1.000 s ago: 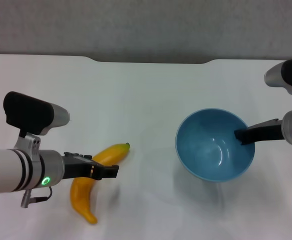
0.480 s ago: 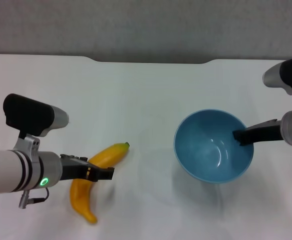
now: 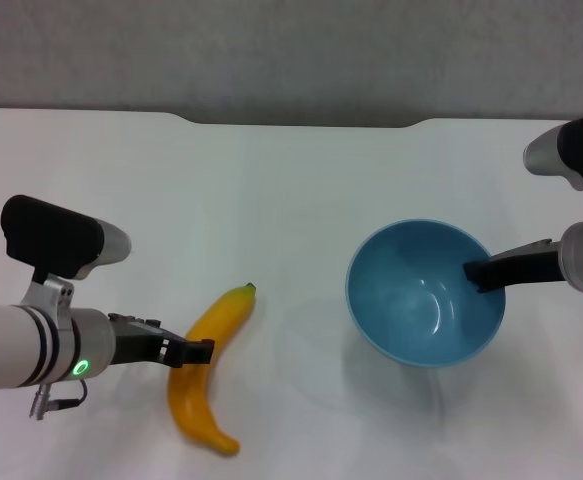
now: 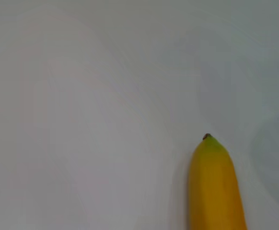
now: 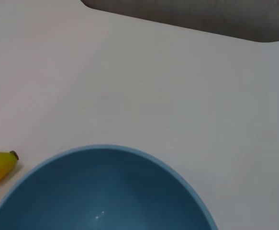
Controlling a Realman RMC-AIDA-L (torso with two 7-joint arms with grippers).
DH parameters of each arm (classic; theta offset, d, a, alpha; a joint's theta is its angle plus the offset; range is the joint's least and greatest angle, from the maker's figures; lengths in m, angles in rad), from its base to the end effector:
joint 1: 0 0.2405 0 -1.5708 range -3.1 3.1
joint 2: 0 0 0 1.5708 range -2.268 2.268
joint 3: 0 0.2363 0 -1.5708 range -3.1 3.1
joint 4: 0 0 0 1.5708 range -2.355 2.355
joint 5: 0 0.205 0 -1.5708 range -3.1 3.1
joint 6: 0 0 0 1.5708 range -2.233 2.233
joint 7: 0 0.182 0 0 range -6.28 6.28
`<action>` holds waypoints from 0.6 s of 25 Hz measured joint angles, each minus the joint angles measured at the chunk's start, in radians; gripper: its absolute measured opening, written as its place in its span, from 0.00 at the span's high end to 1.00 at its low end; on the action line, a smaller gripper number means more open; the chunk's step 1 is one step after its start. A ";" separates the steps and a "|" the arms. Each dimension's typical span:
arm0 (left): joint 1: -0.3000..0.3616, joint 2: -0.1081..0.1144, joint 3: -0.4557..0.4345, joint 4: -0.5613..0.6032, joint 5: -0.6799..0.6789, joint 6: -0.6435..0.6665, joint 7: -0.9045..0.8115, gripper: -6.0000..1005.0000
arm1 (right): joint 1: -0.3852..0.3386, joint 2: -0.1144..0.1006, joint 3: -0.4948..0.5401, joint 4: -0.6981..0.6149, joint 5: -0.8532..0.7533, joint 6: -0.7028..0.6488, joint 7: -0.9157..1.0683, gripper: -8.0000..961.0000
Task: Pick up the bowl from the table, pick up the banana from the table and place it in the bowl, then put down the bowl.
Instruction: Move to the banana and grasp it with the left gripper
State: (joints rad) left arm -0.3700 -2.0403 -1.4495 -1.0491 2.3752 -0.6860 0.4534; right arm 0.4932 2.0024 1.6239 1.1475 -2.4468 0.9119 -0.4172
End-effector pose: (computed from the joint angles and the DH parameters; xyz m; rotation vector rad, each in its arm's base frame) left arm -0.2637 0.3671 -0.0756 -2.2262 -1.0988 0.0499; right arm 0.2273 0.4033 -0.0267 -2.2316 1.0545 -0.0602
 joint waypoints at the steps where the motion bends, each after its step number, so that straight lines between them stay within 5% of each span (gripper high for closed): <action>1: 0.000 0.000 0.000 0.000 0.000 0.000 0.000 0.12 | 0.000 0.000 0.000 0.000 -0.001 0.000 0.000 0.96; 15: -0.034 -0.003 0.022 0.039 -0.004 -0.036 -0.060 0.12 | 0.003 0.001 0.001 0.000 -0.004 0.001 0.000 0.96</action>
State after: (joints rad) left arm -0.4035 -2.0430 -1.4279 -1.0101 2.3715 -0.7217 0.3938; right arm 0.4963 2.0030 1.6246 1.1474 -2.4513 0.9128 -0.4172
